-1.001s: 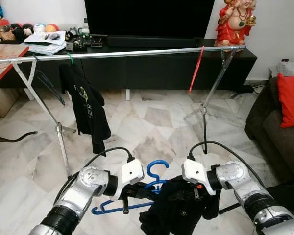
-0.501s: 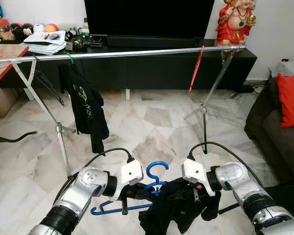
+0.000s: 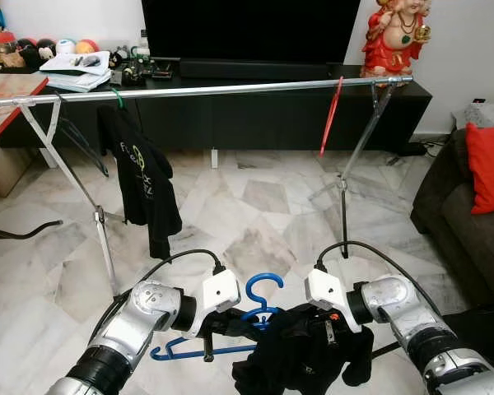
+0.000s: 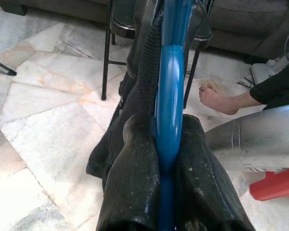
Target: Hang hanger
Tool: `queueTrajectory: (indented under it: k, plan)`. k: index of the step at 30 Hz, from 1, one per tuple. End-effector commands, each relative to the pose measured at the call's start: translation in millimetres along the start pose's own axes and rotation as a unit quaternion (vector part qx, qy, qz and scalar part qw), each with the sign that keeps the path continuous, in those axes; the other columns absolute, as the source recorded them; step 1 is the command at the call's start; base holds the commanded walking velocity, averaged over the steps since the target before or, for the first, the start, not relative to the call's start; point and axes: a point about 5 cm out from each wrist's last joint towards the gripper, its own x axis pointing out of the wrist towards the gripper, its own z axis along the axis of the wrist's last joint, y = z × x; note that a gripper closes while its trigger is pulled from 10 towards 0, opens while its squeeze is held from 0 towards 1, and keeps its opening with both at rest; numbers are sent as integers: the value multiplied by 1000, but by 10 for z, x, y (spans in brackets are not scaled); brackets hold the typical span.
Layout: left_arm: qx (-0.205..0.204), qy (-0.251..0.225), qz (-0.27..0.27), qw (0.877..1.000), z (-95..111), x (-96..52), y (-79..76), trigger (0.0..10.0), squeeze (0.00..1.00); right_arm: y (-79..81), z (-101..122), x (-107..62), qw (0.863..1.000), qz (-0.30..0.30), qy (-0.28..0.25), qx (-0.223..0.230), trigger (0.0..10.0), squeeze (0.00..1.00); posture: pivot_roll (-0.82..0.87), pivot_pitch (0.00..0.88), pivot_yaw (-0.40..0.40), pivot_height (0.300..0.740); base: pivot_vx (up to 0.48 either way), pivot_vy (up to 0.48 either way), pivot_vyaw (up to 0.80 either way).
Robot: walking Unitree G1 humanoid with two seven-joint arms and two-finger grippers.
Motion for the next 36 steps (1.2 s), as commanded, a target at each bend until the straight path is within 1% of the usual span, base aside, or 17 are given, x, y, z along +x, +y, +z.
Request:
queueTrajectory:
  k: [1,5,12,13,14,16,23,27,29,30,31,32,33,34,36]
  plan:
    - [28,-43,21,998,193,-18,88,10000,0,96,-106,85,999,21,-2,26,0,0,-7,77,-59,740,0,0,0]
    - [30,-40,21,999,189,-23,91,10000,0,106,-126,85,999,20,-1,29,0,0,-14,76,-57,740,0,0,0]
    - [30,-21,21,999,159,-36,108,10000,0,131,-162,81,999,23,1,33,0,0,-16,77,-56,740,0,0,0]
    - [28,-19,20,999,152,-44,108,10000,827,131,-165,77,999,22,1,33,0,0,-16,77,-57,740,0,0,0]
    - [26,-17,19,999,144,-55,108,10000,1000,128,-168,71,999,21,3,33,0,0,-16,77,-57,740,0,0,0]
    - [20,-15,14,1000,126,-84,100,10000,1000,123,-175,56,999,17,6,32,0,0,-16,78,-58,740,0,0,0]
    - [19,-9,15,1000,81,-159,95,10000,1000,117,-220,33,999,1,24,31,0,0,-15,80,-55,740,0,0,0]
    - [14,-1,6,1000,49,-208,74,10000,1000,165,-300,40,999,3,39,33,0,0,-14,80,-54,740,0,0,0]
    - [14,3,6,1000,37,-251,74,10000,1000,166,-334,30,998,-11,46,35,0,0,-15,81,-52,740,0,0,0]
    - [12,5,16,1000,31,-300,94,10000,1000,156,-352,11,998,-25,49,37,0,0,-17,81,-50,740,0,0,0]
    - [12,5,16,1000,31,-300,94,10000,1000,156,-352,11,998,-25,49,37,0,0,-17,81,-50,740,0,0,0]
    - [10,7,38,999,13,-375,129,10000,1000,134,-376,-26,997,-49,51,42,0,0,-18,81,-49,740,0,0,0]
    - [10,7,38,999,13,-375,129,10000,1000,134,-376,-26,997,-49,51,42,0,0,-18,81,-49,740,0,0,0]
    - [8,8,65,998,-11,-444,164,10000,1000,95,-388,-71,994,-85,48,48,0,0,-19,81,-49,740,0,0,0]
    - [7,8,89,996,-42,-510,179,10000,1000,15,-370,-136,987,-142,32,65,0,0,-23,81,-46,740,0,0,0]
